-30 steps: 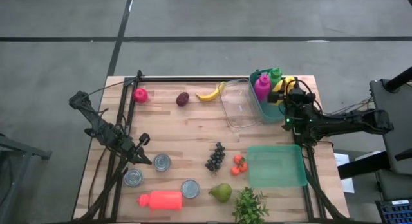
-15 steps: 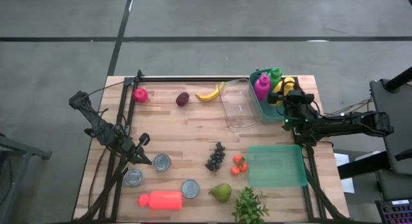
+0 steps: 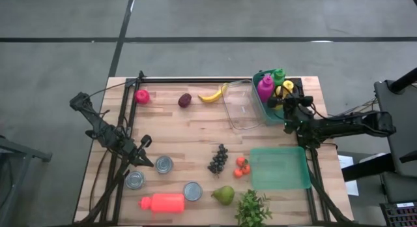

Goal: Pick & Place Food Item
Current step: Put the yellow water bottle into the green bin

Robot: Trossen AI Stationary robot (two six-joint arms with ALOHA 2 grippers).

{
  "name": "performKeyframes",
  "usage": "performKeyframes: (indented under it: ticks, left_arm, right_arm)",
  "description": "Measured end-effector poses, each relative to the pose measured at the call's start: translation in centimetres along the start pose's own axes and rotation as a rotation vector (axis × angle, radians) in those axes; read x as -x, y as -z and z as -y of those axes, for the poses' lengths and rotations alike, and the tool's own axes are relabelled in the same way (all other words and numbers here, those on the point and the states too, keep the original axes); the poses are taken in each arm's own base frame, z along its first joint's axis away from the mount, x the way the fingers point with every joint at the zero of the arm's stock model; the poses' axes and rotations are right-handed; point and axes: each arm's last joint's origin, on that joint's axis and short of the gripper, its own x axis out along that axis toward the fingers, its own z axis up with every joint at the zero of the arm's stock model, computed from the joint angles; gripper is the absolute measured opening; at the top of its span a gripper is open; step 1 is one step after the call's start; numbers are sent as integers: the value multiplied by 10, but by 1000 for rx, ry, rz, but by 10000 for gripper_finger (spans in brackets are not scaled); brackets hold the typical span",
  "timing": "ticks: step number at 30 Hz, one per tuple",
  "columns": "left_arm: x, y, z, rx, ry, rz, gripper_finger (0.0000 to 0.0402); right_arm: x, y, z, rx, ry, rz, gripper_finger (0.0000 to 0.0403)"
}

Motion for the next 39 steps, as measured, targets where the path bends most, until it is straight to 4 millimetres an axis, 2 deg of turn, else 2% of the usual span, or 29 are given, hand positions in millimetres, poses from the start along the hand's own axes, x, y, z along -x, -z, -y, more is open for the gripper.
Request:
performKeyframes:
  ticks: [15,26,39]
  left_arm:
    - [0,0,0,0,0,0,0]
    - [0,0,0,0,0,0,0]
    - [0,0,0,0,0,0,0]
  right_arm:
    - [-5,8,-1,-20,-15,-4,219]
    - [-7,22,-2,-46,-43,-50,219]
    - [-8,27,-3,-72,-65,-74,219]
